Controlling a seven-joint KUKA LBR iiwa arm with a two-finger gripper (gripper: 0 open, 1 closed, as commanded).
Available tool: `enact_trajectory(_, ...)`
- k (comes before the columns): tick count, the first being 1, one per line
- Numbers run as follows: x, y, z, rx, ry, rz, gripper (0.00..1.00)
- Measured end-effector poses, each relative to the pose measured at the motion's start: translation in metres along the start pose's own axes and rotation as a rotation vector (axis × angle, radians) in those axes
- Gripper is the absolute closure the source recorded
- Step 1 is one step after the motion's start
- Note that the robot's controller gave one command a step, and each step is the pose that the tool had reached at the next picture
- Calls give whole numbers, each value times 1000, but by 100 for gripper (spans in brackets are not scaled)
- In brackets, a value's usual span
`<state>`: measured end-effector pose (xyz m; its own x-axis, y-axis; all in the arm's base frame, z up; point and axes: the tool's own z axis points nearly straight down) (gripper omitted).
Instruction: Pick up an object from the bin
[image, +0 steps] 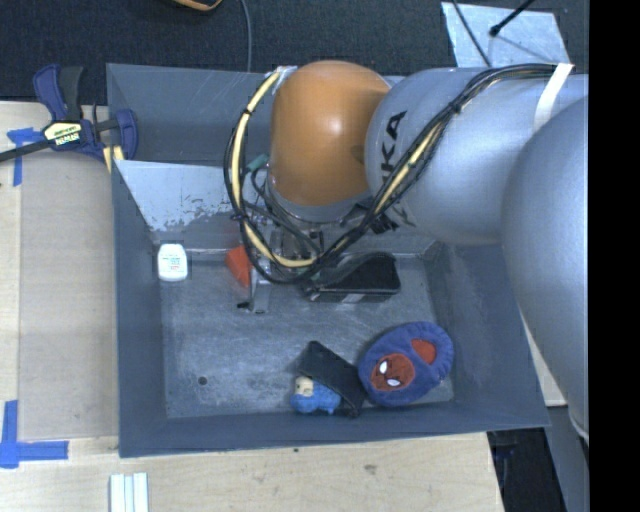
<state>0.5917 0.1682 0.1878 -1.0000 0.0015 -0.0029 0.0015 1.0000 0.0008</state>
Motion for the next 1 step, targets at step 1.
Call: enact_trajectory(1, -31, -22, 117, -4, -15, -100, 0)
